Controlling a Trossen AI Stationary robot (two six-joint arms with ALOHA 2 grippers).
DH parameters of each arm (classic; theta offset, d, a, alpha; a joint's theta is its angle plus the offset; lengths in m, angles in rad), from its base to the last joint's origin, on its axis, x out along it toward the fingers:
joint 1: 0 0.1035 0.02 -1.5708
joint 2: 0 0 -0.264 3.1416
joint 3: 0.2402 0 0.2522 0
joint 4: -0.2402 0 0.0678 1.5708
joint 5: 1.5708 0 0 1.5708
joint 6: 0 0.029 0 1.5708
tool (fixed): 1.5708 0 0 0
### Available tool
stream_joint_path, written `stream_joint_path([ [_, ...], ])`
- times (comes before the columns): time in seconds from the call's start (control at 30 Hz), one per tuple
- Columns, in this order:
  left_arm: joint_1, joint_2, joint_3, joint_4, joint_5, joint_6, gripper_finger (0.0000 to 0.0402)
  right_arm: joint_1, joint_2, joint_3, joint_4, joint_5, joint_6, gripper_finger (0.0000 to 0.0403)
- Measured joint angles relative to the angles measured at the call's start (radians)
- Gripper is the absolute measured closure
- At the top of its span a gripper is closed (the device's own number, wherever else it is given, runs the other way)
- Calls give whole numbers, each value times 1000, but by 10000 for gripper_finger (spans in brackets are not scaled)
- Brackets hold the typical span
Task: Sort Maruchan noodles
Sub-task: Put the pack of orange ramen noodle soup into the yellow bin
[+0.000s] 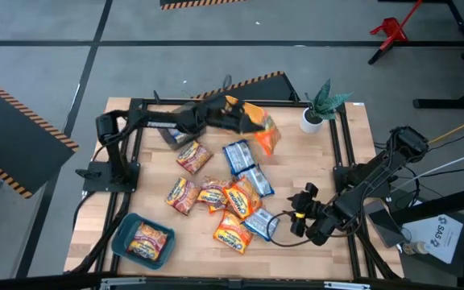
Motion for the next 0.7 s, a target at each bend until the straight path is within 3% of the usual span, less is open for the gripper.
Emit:
stream_joint_path([
  [0.27,141,-9,0,-52,-37,100,388,0,1,-1,-1,2,39,182],
  [0.4,187,-9,-2,-119,-79,216,388,0,1,-1,-1,1,43,182],
  [0.7,257,-8,-2,-200,-93,280,388,0,1,-1,-3,9,61,182],
])
